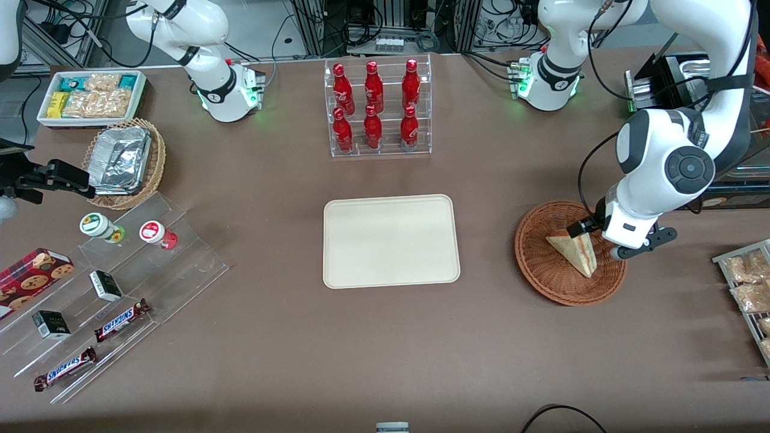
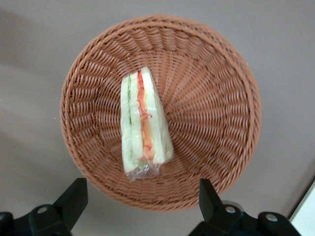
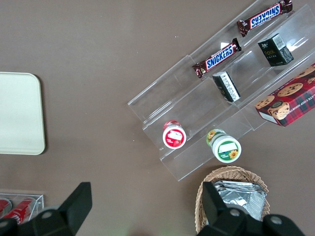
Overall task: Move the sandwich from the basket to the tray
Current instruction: 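Lower the left gripper and close it on the wrapped sandwich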
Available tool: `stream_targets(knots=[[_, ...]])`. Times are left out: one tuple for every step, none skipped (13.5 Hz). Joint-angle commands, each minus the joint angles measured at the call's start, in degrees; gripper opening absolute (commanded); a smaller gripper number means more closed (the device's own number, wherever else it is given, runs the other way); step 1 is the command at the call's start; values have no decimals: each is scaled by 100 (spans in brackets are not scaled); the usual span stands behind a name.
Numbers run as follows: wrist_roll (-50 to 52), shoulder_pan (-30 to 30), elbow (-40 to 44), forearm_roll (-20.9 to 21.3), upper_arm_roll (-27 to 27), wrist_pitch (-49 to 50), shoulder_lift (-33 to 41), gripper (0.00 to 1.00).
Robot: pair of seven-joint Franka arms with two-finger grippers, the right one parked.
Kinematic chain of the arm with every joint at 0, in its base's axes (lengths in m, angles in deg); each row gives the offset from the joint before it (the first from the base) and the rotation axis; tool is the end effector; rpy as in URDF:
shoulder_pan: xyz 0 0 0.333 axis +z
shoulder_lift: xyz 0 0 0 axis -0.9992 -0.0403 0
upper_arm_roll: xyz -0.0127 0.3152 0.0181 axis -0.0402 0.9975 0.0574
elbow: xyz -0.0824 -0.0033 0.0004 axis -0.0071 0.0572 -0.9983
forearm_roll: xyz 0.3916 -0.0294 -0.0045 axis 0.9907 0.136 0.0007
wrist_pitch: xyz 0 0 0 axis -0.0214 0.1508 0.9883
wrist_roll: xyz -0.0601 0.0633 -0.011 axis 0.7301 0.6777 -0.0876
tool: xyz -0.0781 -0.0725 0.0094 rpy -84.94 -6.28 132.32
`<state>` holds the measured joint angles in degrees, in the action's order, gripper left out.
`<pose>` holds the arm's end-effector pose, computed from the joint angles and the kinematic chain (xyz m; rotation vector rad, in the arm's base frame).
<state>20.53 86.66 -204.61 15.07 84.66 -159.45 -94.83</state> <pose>0.5560 -0.0567 0.3486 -3.0075 -0.6991 0.0885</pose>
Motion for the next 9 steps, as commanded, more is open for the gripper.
stream_targets(knots=[[605, -20, -433, 86, 6, -739, 47, 100], [632, -11, -564, 86, 14, -976, 47, 100], [641, -11, -661, 86, 23, -1213, 39, 100], [641, -2, -723, 86, 23, -1338, 13, 100], [641, -2, -724, 86, 32, -1356, -49, 100], [632, -11, -733, 95, 32, -1382, -84, 100], [632, -2, -741, 226, 32, -1409, -128, 100], [632, -2, -759, 366, 32, -1435, -172, 100], [632, -2, -776, 385, 49, -1522, -242, 100]])
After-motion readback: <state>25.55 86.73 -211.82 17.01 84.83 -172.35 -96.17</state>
